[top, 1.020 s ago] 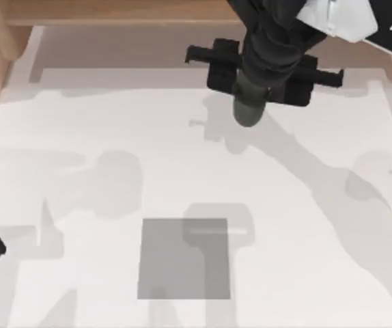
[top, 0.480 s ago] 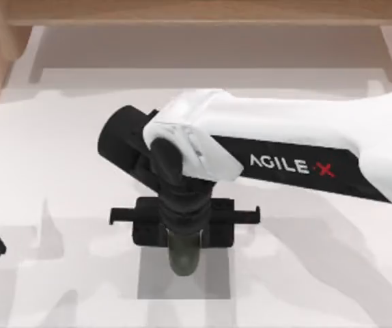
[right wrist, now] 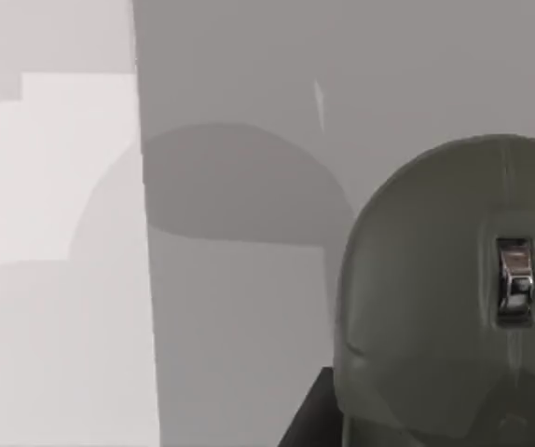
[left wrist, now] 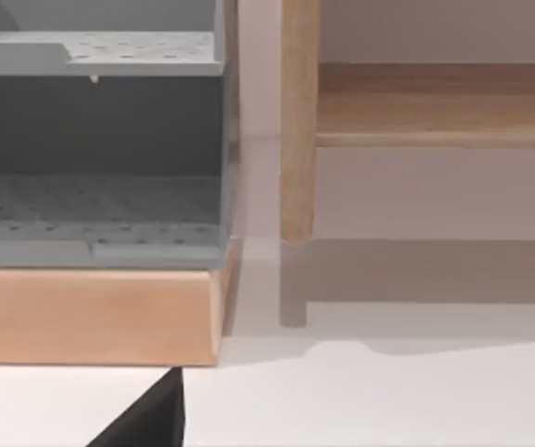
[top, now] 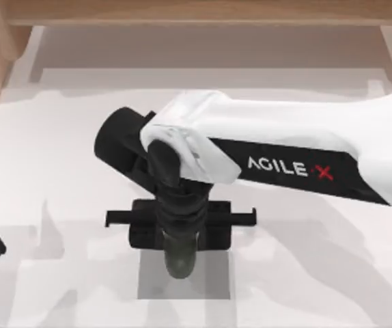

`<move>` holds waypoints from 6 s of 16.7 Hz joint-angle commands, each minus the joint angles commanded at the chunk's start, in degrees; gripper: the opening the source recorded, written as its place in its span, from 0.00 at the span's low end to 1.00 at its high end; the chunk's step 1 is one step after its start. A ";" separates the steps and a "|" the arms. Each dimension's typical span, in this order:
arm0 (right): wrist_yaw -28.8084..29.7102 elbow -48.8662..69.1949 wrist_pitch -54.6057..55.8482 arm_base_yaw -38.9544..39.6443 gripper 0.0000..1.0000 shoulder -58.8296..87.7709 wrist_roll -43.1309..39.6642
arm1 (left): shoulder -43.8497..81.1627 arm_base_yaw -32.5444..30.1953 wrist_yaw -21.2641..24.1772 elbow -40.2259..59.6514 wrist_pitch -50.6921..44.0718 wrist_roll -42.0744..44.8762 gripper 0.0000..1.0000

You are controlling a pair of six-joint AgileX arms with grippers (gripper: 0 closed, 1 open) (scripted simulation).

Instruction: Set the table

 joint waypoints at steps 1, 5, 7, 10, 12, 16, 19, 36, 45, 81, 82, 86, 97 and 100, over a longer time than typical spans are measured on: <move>-0.70 0.24 0.31 0.44 0.00 -0.06 -0.27 | 0.00 0.00 0.00 0.00 0.00 0.00 1.00; -2.90 1.98 2.48 1.39 0.00 0.96 -2.53 | 0.00 0.00 0.00 0.00 0.00 0.00 1.00; -2.73 2.86 3.80 1.40 0.00 1.93 -3.95 | 0.00 0.00 0.00 0.00 0.00 0.00 1.00; -1.26 3.84 5.57 1.13 0.00 2.77 -5.36 | 0.00 0.00 0.00 0.00 0.00 0.00 1.00; -0.04 3.79 6.09 0.86 0.00 2.79 -5.36 | 0.00 0.00 0.00 0.00 0.00 0.00 1.00; 1.74 2.44 4.97 -0.10 0.00 2.14 -3.92 | 0.00 0.00 0.00 0.00 0.00 0.00 1.00; 2.22 1.46 3.23 -0.76 0.00 1.28 -2.59 | 0.00 0.00 0.00 0.00 0.00 0.00 1.00; 0.86 -1.29 1.56 -0.61 0.38 0.99 0.08 | 0.00 0.00 0.00 0.00 0.00 0.00 1.00; 0.86 -1.29 1.56 -0.61 1.00 0.99 0.08 | 0.00 0.00 0.00 0.00 0.00 0.00 1.00; -19.46 -66.57 127.90 -55.74 1.00 -19.56 -101.78 | 0.00 0.00 0.00 0.00 0.00 0.00 1.00; -20.76 -68.82 131.77 -58.57 1.00 -19.58 -105.97 | 0.00 0.00 0.00 0.00 0.00 0.00 1.00; -25.73 -75.98 143.20 -69.22 1.00 -18.92 -120.26 | 0.00 0.00 0.00 0.00 0.00 0.00 1.00; -34.55 -77.18 150.86 -90.49 1.00 -12.04 -141.51 | 0.00 0.00 0.00 0.00 0.00 0.00 1.00; -35.35 -75.54 150.86 -92.91 1.00 -10.48 -143.83 | 0.00 0.00 0.00 0.00 0.00 0.00 1.00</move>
